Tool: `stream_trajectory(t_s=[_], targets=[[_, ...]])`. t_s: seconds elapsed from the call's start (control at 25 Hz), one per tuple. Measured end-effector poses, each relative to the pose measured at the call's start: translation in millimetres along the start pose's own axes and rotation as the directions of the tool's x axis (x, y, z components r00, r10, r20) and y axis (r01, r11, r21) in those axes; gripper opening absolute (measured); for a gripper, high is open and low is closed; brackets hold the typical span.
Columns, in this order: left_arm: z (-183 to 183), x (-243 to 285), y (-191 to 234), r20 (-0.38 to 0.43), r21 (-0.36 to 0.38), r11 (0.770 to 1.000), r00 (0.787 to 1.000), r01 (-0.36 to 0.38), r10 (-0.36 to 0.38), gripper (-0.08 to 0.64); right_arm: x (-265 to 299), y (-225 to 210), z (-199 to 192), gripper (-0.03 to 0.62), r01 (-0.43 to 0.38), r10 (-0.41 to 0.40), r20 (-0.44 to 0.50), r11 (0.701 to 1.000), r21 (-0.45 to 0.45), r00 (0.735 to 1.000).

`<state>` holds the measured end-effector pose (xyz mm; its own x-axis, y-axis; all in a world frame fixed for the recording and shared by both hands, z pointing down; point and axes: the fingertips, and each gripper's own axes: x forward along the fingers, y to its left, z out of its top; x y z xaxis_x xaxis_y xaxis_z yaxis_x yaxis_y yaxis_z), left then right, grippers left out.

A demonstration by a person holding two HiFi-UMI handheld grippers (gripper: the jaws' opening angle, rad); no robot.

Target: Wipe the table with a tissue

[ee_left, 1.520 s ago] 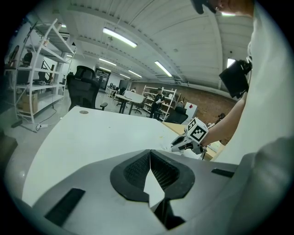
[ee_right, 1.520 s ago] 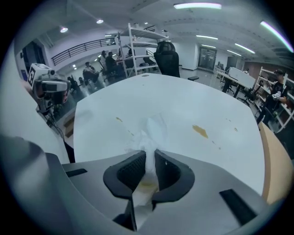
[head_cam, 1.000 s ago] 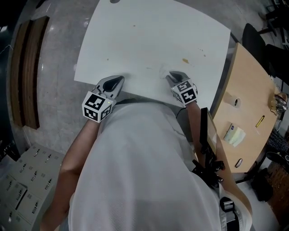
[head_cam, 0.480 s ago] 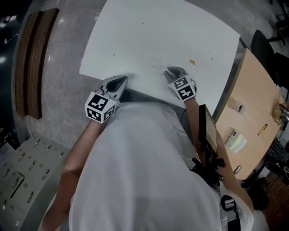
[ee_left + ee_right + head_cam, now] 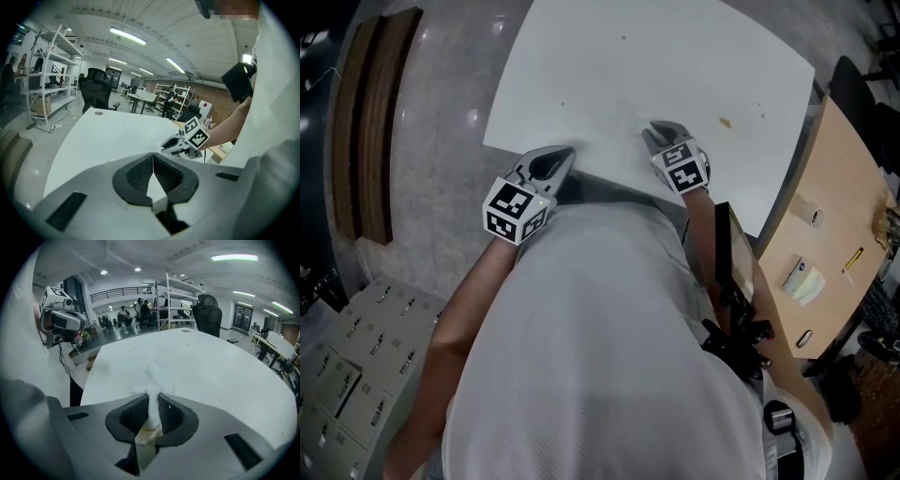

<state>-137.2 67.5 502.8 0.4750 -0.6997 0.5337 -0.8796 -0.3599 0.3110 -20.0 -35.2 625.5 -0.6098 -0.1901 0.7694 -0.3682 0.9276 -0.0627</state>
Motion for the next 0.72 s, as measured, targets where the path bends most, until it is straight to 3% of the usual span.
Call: stream_trajectory(t_s=[0.24,0.44,0.56,0.72], targets=[[-5.4,-4.2,18.7,-0.038,0.014,0.998,0.998,0.058,-0.057,0.008,21.9,33.3,25.8,0.055,-0.008,0.007,-0.023,0.998,-0.056,1.0],[3.4,15.2,17.8,-0.053,0.046,0.989,0.989,0.139,-0.137,0.008,8.9,41.8,9.9,0.055,0.003,-0.015,-0.087,0.991,-0.134,0.996],[10.1,26.4,10.8,-0.056,0.068,0.979,0.981,0.19,-0.186,0.008,-12.4,18.8,-15.5,0.055,0.108,-0.113,-0.12,0.993,-0.044,0.986],[16.5,37.9,3.3,-0.057,0.089,0.967,0.971,0.237,-0.233,0.008,-49.8,-19.3,-51.8,0.055,0.24,-0.224,-0.144,0.965,0.102,0.964]])
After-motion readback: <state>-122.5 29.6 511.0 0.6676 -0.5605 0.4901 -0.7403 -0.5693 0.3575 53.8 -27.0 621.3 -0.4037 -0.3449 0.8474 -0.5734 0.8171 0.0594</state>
